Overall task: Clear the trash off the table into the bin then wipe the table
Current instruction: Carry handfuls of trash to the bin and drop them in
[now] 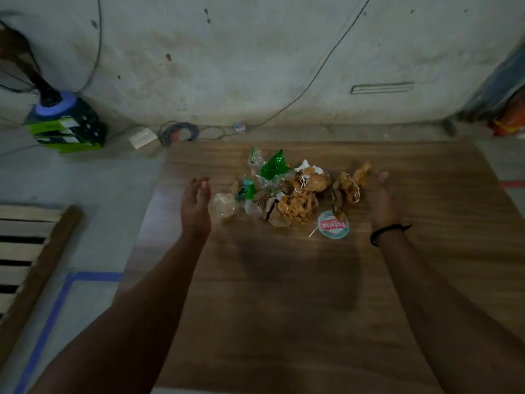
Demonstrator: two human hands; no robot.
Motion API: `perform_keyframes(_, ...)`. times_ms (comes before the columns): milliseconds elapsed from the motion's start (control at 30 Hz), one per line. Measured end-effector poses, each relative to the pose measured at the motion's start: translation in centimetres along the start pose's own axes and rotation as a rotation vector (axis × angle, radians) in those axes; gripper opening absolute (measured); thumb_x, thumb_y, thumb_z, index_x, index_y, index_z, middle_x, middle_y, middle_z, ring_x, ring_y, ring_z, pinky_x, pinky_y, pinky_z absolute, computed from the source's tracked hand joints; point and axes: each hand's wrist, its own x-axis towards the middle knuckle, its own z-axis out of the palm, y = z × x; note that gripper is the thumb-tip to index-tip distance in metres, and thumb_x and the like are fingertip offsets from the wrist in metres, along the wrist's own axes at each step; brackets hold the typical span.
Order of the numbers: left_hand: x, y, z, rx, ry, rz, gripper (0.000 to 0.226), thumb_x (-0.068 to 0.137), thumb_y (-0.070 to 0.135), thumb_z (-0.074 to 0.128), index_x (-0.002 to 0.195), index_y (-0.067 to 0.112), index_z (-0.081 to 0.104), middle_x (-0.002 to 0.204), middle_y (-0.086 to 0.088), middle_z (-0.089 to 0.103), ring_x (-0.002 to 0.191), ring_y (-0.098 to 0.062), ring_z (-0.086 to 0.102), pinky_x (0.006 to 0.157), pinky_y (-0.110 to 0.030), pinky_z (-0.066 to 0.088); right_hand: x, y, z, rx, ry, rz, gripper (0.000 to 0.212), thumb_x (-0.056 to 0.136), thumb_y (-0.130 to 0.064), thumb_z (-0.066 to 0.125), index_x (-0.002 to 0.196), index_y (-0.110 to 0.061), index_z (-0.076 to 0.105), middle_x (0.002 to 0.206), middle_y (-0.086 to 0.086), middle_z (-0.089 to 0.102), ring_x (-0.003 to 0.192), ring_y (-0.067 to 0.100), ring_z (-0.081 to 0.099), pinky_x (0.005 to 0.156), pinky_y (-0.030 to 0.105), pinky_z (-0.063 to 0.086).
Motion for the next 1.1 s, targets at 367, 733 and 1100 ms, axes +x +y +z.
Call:
perform_keyframes(367, 6.4, -6.0, 5.5, 0.284, -0.204, 0.146, 0.064, 0.082, 0.078, 0.044, 0.139, 0.049, 0.041, 0.149, -0.010, 0.037, 0.135, -0.033, 0.039, 0.105, -0.064, 0.034, 9.8, 3.6, 4.3, -0.270, -0.140, -0.135, 0.057, 0.090, -0.068, 0.039, 0.126, -0.029, 0.059, 0.132, 0.004, 0.059, 0.122, 0.020, 0.051, 0.107, 0.039, 0.037)
perform_keyframes(733, 3.4, -3.8, 13.1, 0.080, -0.426, 0.214, 0.088, 0.077, 0.074, 0.056, 0.144, 0.020, 0.042, 0.149, -0.011, 0.036, 0.137, -0.023, 0.040, 0.107, -0.053, 0.040, 3.1, 4.2, 11.7, 0.002, -0.389, -0.350, 0.064, 0.089, -0.069, 0.040, 0.124, -0.019, 0.058, 0.121, -0.003, 0.061, 0.116, 0.000, 0.054, 0.097, 0.013, 0.038)
perform_keyframes(1100, 1.3, -4.0, 14.3, -0.210, -0.264, 0.073, 0.084, 0.078, 0.062, 0.065, 0.133, 0.000, 0.050, 0.136, -0.023, 0.050, 0.125, -0.035, 0.051, 0.102, -0.057, 0.043, 0.4, 3.8, 12.4, 0.223, -0.355, -0.238, 0.075, 0.087, -0.070, 0.042, 0.122, -0.006, 0.059, 0.123, 0.010, 0.061, 0.117, 0.009, 0.057, 0.097, 0.017, 0.042)
